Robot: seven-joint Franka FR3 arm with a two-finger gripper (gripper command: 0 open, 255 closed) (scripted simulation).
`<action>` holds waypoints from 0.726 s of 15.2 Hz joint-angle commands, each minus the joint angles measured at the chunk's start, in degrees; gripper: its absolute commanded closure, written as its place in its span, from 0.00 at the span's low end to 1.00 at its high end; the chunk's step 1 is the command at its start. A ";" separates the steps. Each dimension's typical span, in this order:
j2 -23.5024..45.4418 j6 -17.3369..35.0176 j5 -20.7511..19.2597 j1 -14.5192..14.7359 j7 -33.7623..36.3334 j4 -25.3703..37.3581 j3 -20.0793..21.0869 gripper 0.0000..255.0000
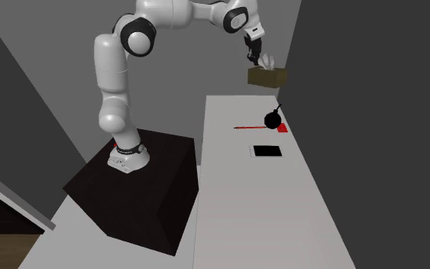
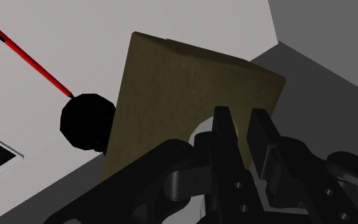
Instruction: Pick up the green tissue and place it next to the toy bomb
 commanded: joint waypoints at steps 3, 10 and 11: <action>-0.11 3.29 0.06 -0.03 -0.10 -3.35 0.00 1.00; 0.27 8.53 0.11 -0.10 -0.32 -8.23 -0.03 1.00; 0.37 9.27 0.11 -0.10 -0.35 -8.86 -0.04 1.00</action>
